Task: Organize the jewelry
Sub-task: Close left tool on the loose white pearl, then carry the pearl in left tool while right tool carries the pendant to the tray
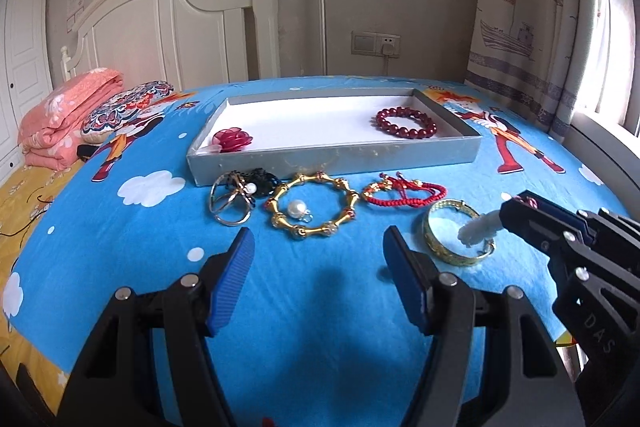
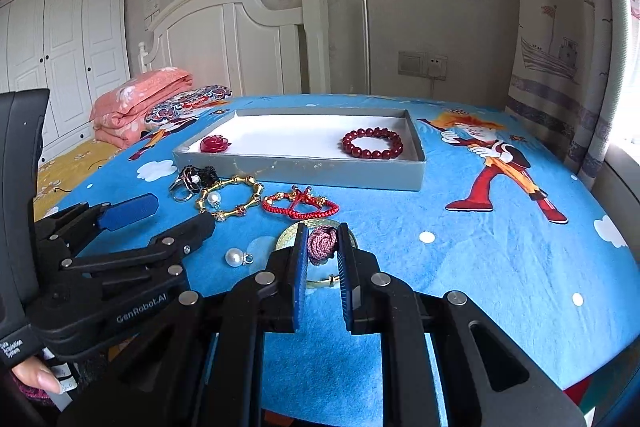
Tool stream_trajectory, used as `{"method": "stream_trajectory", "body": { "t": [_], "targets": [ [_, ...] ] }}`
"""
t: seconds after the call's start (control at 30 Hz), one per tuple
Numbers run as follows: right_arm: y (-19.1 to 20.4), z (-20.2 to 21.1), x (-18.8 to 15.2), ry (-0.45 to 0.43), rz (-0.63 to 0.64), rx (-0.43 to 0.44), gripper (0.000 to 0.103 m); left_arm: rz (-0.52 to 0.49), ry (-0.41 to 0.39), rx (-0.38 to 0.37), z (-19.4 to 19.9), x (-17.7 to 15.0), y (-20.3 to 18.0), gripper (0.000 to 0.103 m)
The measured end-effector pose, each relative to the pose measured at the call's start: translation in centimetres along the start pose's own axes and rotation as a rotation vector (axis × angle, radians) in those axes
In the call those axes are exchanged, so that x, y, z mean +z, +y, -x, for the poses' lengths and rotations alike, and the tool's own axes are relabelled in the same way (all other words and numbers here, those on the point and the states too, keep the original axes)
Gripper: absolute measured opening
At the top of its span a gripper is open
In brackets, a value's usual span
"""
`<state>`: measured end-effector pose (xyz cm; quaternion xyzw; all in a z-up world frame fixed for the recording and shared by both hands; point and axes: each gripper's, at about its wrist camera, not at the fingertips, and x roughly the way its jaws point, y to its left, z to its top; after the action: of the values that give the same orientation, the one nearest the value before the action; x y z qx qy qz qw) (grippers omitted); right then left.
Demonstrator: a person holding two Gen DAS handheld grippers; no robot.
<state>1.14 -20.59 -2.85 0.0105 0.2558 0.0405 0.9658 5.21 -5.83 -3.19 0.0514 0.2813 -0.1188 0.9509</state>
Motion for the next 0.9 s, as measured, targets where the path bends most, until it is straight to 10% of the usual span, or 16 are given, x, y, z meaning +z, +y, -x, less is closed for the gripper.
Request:
{"method": "stream_trajectory", "body": {
  "t": [0.23, 0.4, 0.9],
  "targets": [
    [-0.8, 0.0, -0.7, 0.015, -0.011, -0.002, 0.014, -0.070, 0.017, -0.043, -1.0, -0.8, -3.1, 0.057],
    [-1.0, 0.1, -0.9, 0.017, -0.019, 0.002, 0.014, -0.076, 0.034, -0.039, -2.0, -1.2, -3.2, 0.013],
    [2.0, 1.7, -0.5, -0.038, 0.034, 0.031, 0.015, 0.063, -0.028, 0.085, 0.6, -1.5, 1.2, 0.013]
  ]
}}
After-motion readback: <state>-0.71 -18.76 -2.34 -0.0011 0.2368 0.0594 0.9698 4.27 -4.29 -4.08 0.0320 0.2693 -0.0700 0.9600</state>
